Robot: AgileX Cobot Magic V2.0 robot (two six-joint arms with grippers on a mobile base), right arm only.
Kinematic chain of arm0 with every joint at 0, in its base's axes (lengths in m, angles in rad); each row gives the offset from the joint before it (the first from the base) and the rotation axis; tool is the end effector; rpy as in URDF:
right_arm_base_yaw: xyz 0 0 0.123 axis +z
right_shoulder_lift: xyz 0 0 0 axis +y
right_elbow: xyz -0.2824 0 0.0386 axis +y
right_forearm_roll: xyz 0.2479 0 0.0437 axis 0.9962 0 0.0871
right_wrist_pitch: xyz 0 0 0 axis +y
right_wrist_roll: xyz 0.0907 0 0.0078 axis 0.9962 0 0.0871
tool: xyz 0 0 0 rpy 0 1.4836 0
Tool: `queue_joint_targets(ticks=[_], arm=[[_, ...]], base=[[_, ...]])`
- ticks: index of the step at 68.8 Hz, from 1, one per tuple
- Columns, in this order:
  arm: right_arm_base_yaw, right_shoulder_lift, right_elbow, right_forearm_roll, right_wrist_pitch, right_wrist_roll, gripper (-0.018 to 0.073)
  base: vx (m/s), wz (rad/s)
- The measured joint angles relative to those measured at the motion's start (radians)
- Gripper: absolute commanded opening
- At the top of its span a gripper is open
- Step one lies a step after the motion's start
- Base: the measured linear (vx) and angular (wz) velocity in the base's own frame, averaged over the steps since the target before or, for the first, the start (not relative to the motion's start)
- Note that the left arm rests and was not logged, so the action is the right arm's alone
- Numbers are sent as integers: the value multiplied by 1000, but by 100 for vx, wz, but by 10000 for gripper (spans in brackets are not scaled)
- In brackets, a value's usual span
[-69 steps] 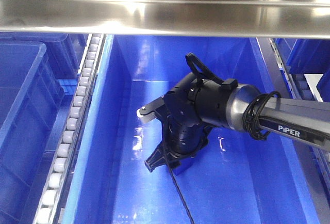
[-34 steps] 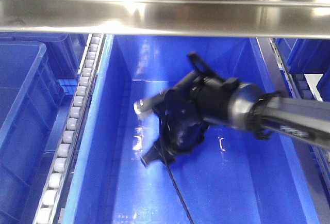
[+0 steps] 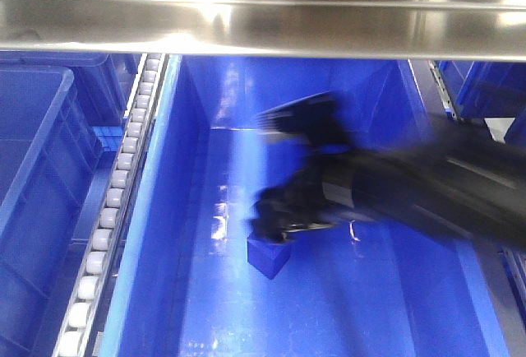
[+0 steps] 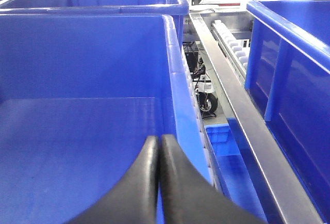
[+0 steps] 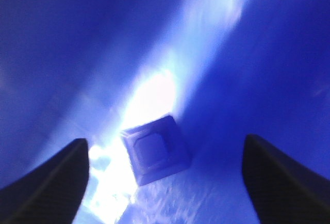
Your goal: Pour parts from conveyor to right shelf
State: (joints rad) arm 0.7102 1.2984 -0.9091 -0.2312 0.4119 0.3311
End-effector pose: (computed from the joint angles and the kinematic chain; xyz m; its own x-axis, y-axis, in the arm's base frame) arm 0.2148 0.1737 0.2929 -0.5580 -0.3244 -0.7638 -0.5339 0.8450 0.0312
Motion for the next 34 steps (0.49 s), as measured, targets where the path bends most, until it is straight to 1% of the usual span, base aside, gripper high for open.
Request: queue_joint_targets(ticks=[5,8,9,13,21,34], arm=[[0,-121,88,-8,-64,10,252],[0,-207,147,-9,-92,12,155],[0,-231,163,-9,-97,13,106],[0,-329,225,-9,-109,14,-20],[0,-551,344,-9,-111,14,-11],[0,-848,433,-9,-99,14,-10]], base=[[0,0],[0,0],[0,0],[0,0],[0,0],[0,0]])
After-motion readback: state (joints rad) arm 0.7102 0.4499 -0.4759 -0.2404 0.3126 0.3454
